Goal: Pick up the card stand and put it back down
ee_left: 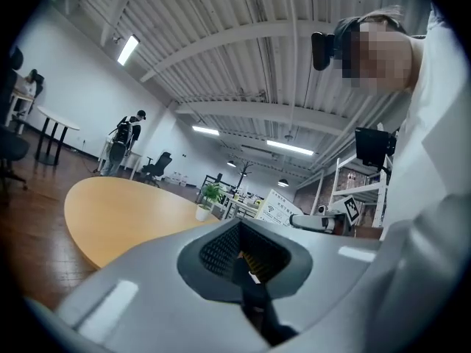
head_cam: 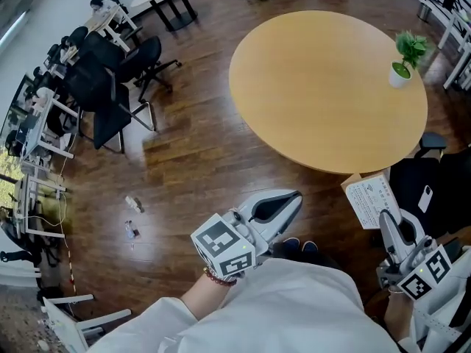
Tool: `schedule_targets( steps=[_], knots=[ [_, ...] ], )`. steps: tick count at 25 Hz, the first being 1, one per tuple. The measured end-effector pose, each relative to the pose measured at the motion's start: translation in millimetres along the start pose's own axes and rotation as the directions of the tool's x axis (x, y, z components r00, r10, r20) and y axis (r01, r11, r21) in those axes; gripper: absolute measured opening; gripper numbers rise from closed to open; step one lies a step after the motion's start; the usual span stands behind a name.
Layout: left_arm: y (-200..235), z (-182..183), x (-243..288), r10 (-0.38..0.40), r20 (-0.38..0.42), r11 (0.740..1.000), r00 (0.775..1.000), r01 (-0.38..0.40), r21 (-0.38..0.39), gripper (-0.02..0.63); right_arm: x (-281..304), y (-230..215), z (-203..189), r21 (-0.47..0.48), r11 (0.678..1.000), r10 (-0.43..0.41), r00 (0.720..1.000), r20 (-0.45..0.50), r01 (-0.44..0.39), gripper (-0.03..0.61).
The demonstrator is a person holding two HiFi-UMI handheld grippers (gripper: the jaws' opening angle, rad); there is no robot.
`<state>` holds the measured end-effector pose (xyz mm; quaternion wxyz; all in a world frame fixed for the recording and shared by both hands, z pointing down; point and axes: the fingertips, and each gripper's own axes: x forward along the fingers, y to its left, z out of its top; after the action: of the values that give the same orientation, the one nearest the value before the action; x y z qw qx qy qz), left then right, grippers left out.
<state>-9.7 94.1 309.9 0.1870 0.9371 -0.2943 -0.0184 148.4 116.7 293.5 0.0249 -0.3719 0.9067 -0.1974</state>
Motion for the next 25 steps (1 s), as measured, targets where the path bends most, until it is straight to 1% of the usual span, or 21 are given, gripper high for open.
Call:
schedule_targets(
  steps=[4, 8, 10, 13, 16, 25],
  knots=[
    [-21, -5, 5, -0.023, -0.021, 0.999, 1.0, 0.024, 0.04, 0.0, -11, 7, 1, -0.017, 1.0, 0.013, 0.999, 0.031, -0.012, 0.022],
    [-41, 3, 13, -0.058, -0.021, 0.993, 0.998, 0.06, 0.098, 0.0, -11, 12, -4, -0.004, 0.999, 0.042, 0.999, 0.021, -0.042, 0.021],
    [-45, 5, 21, -0.074, -0.015, 0.992, 0.997, 0.075, 0.097, 0.0, -11, 12, -4, -0.005, 0.999, 0.051, 0.999, 0.017, -0.051, 0.023],
    [-44, 1, 27, -0.058, -0.029, 0.994, 0.998, 0.06, 0.096, 0.0, -15, 13, -6, 0.008, 0.999, 0.052, 0.998, 0.022, -0.052, 0.023],
    [-43, 0, 27, -0.047, -0.032, 0.995, 0.998, 0.049, 0.085, 0.0, -19, 14, -6, -0.003, 0.999, 0.044, 0.999, 0.017, -0.044, 0.023],
    [-45, -4, 30, -0.058, -0.041, 0.995, 0.997, 0.061, 0.074, 0.0, -23, 13, -4, 0.0, 1.0, 0.029, 0.999, 0.027, -0.029, 0.023]
  ],
)
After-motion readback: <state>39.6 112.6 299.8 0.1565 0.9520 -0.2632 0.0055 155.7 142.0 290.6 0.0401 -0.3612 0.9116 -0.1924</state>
